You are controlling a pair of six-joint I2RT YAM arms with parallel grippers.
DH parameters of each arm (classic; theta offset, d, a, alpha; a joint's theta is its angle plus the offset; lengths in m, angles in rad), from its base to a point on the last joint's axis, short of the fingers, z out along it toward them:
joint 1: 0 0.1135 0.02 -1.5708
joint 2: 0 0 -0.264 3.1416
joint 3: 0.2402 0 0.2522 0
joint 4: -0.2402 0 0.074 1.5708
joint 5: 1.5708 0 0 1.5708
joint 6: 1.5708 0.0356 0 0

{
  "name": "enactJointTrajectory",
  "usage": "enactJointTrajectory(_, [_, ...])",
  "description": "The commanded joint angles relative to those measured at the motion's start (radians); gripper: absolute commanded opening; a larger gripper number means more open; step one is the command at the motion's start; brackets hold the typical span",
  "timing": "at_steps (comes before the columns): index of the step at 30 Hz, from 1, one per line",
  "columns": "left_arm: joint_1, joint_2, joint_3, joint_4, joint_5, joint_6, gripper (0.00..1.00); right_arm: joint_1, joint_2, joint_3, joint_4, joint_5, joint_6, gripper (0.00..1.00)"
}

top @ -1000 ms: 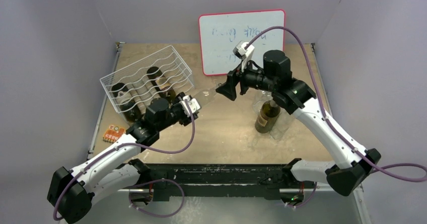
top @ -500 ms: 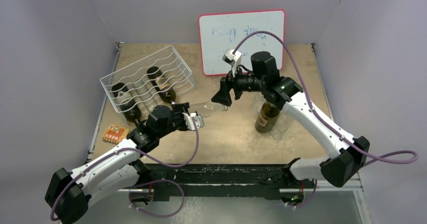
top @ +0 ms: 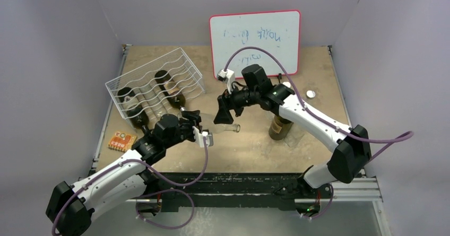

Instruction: Put the wine bottle on the wine rack

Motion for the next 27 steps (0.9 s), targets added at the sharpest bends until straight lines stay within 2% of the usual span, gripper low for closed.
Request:
enactJointTrajectory(1, [-0.005, -0.03, 0.014, 0.09, 0.033, 0.059, 0.0, 0.017, 0.016, -0.012, 0.027, -0.047, 0.019, 0.79])
enactJointTrajectory(14, [-0.004, -0.025, 0.019, 0.064, 0.019, 0.077, 0.0, 0.074, 0.1, -0.019, 0.024, -0.06, 0.029, 0.72])
enactJointTrajectory(18, [-0.005, -0.029, 0.021, 0.066, 0.004, 0.072, 0.0, 0.088, 0.122, -0.021, 0.031, -0.089, 0.041, 0.65])
enactJointTrajectory(22, [-0.004, -0.034, 0.019, 0.073, -0.021, 0.064, 0.0, 0.097, 0.133, -0.018, 0.033, -0.12, 0.056, 0.49])
enactJointTrajectory(23, [-0.005, -0.036, 0.018, 0.081, -0.027, 0.061, 0.01, 0.098, 0.137, -0.013, 0.026, -0.126, 0.055, 0.41])
enactJointTrajectory(26, [-0.005, -0.038, 0.017, 0.085, -0.027, 0.051, 0.05, 0.098, 0.14, 0.001, 0.009, -0.102, 0.056, 0.08])
enactJointTrajectory(27, [-0.005, -0.037, 0.018, 0.085, -0.025, 0.048, 0.09, 0.098, 0.136, 0.004, 0.008, -0.081, 0.058, 0.0])
